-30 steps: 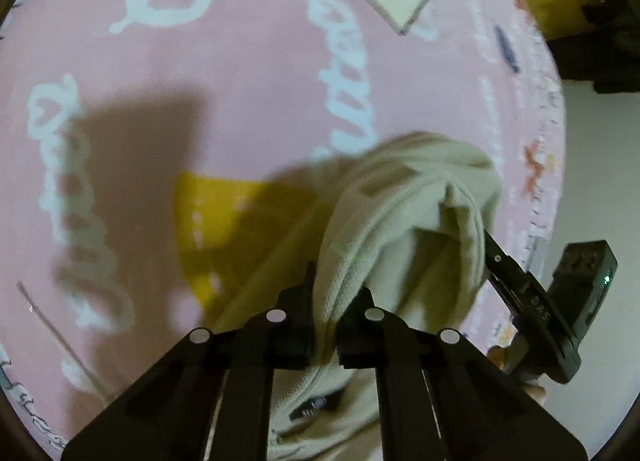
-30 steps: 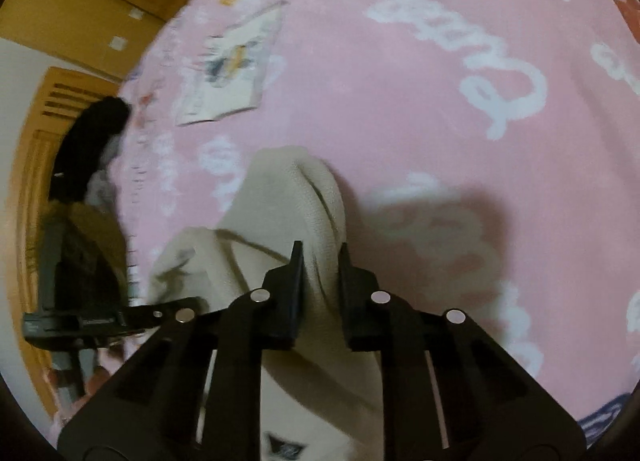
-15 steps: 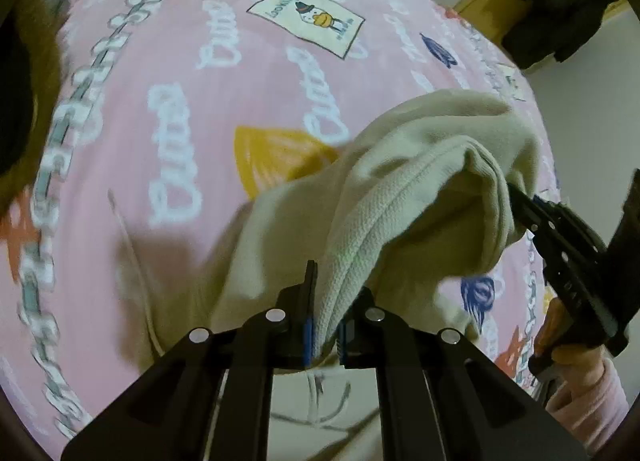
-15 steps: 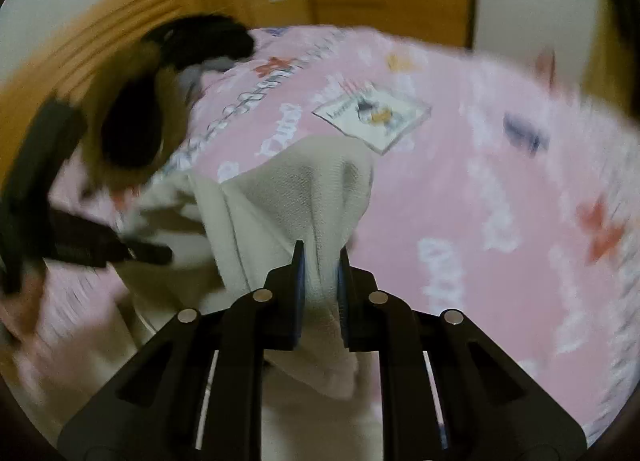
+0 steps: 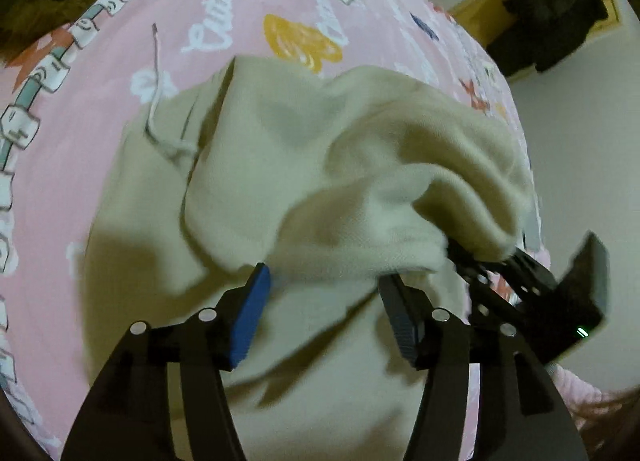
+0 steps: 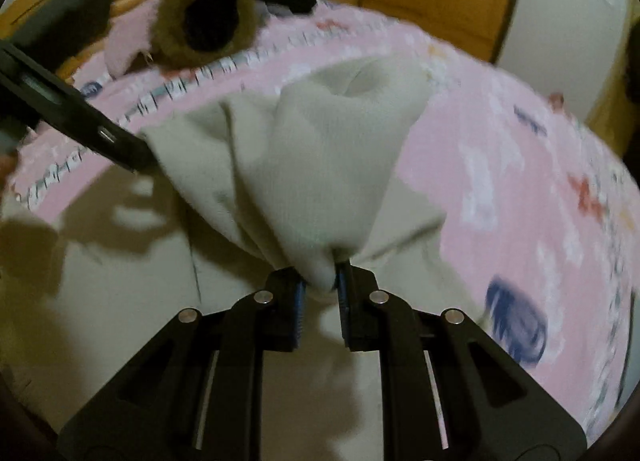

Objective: Fold large clothes

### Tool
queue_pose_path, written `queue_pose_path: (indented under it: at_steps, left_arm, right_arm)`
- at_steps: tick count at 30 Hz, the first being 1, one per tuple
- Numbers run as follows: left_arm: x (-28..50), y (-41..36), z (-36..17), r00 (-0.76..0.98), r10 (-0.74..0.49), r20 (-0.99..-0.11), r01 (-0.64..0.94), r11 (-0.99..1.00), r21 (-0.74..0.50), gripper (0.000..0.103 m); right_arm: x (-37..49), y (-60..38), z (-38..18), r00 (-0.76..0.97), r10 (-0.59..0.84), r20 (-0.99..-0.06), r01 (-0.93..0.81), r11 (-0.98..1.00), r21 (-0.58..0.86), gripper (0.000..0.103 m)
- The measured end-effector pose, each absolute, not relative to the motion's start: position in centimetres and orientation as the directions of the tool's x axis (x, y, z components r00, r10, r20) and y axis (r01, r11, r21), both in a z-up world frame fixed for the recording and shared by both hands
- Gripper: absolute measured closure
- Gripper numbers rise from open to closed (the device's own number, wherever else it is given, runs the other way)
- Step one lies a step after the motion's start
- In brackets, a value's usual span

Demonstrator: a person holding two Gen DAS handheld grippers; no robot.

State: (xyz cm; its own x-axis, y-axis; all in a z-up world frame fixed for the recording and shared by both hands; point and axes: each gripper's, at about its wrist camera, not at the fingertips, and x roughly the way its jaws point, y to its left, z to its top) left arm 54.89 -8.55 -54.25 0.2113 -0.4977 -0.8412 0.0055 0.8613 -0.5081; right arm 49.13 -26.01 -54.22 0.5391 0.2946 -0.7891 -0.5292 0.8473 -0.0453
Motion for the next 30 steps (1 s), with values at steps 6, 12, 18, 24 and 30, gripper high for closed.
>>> queue_pose_path:
  at_steps: [6,12,18,24,30]
  left_arm:
    - [53.5,-8.8,-53.9,0.132,-0.537,-0.833,0.059,0.843,-0.534,0.045]
    - [55.0,-8.7,-53.7,0.061,-0.515,-0.855,0.022,0.857,-0.514,0.042]
    - [56.5,-6.6,-54.8,0.062,-0.391,-0.918,-0.121,0.91,-0.396,0.035]
    - [56.8,-3.9,-58.3,0.0,-0.299,-0.954,-0.243,0.926,-0.29,0.035]
    - [55.8,-3.0,-60.5,-0.002,-0.331,-0.944,-0.336,0.889,-0.311,0.035]
  right_arm:
    - [47.7,-29.0,-56.2,0.412,0.313,-0.856,-0.382,0.912,0.149,0.028]
    - [47.6,-33.3,-52.6,0.361,0.405,-0.84,-0.099,0.912,0.397,0.028]
    - [53.1,-26.9,-48.8,0.416,0.346,-0.841,-0.236,0.934,0.268,0.026]
    - [56.8,-20.6,-53.3,0.309,0.22,-0.925,-0.357,0.929,0.102,0.054]
    - [57.6,-22.1,-53.4,0.285,0.223,-0.932,-0.317,0.94,0.128,0.084]
